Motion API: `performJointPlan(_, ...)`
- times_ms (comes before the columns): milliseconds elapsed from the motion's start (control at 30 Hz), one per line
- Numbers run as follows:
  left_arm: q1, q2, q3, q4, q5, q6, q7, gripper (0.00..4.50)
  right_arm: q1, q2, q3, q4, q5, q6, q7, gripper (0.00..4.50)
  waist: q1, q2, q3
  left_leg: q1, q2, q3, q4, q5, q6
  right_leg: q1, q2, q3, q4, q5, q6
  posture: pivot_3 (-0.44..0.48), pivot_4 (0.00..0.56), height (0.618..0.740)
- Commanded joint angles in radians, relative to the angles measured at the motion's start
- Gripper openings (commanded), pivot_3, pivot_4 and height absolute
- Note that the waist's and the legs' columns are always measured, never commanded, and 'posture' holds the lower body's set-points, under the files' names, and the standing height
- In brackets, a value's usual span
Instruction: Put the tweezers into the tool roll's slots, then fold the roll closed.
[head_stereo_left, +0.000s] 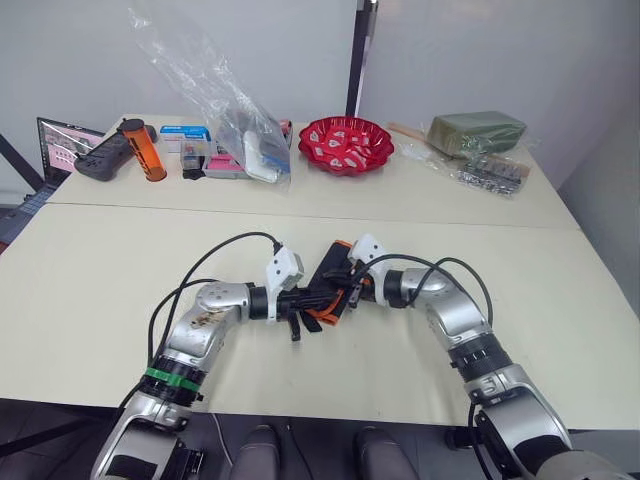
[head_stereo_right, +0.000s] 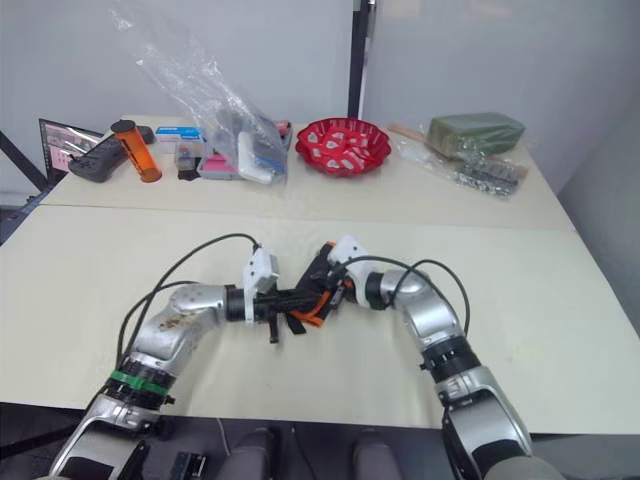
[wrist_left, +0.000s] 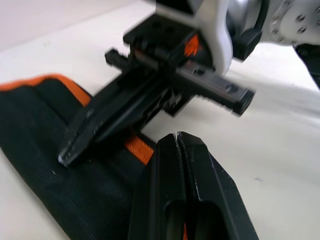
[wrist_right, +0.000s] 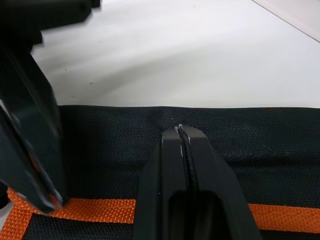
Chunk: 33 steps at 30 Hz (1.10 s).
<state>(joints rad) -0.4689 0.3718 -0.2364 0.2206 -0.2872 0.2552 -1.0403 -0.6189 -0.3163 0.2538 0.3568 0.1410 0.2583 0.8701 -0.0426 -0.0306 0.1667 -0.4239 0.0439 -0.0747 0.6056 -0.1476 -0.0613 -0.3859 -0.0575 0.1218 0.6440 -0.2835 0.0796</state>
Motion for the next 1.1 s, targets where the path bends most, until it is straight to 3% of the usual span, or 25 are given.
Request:
performJointPlan(33,-0.012,-0.023,-0.021,0.075,0.062,-0.060,0.026,0.04,0.046,-0.009,-0.017,0.058,-0.017,0.017,-0.020,0.00,0.002,0.000,0.000,0.000,0.000,0.000,0.000,0.000,0.000,0.000,0.000,0.000,0.000,0.000,0.000,0.000,0.150,0.740)
performJointPlan(267,0.036,-0.017,-0.050,0.114,0.102,-0.037,0.017,0.04,0.042,0.026,-0.072,0.185,-0.028,-0.072,-0.069,0.00,0.000,0.003,-0.004,0.003,0.000,0.000,0.001,0.000,0.000,0.004,0.000,0.000,0.000,0.000,0.000,0.000,0.150,0.740)
performJointPlan(433,0.077,-0.010,-0.056,0.087,0.111,-0.044,0.023,0.04,-0.024,0.047,-0.106,0.348,-0.047,-0.178,-0.129,0.00,-0.008,0.005,-0.005,0.021,0.000,0.000,-0.001,0.000,0.000,0.016,0.000,0.000,-0.004,-0.005,-0.008,0.000,0.150,0.740)
performJointPlan(533,0.099,-0.006,-0.052,0.069,0.101,-0.031,0.027,0.04,-0.096,0.070,-0.143,0.494,-0.039,-0.256,-0.185,0.00,-0.011,0.005,-0.006,0.021,0.000,0.000,-0.001,-0.005,-0.007,0.016,-0.001,0.000,-0.004,-0.005,-0.008,0.000,0.150,0.740)
performJointPlan(767,0.095,-0.033,-0.008,0.044,0.044,0.002,0.031,0.04,-0.201,0.084,-0.188,0.703,-0.058,-0.401,-0.247,0.00,-0.019,0.005,-0.006,0.020,0.000,0.000,-0.008,0.000,0.001,0.018,0.000,0.001,-0.003,-0.003,-0.002,0.000,0.150,0.740)
performJointPlan(933,0.089,-0.055,0.061,-0.047,-0.062,0.084,0.020,0.04,-0.206,0.136,-0.324,0.461,0.155,-0.396,-0.079,0.00,-0.027,0.007,-0.001,0.014,0.000,-0.001,-0.008,0.000,0.001,0.013,0.000,0.001,-0.003,-0.003,-0.001,0.000,0.150,0.740)
performJointPlan(1100,0.089,-0.044,0.059,-0.084,-0.053,0.111,0.030,0.04,-0.096,0.112,-0.208,0.257,0.101,-0.257,0.039,0.00,-0.021,0.009,0.000,0.001,-0.001,-0.002,-0.008,0.000,0.001,-0.001,0.000,0.000,0.002,-0.002,-0.002,0.000,0.150,0.740)
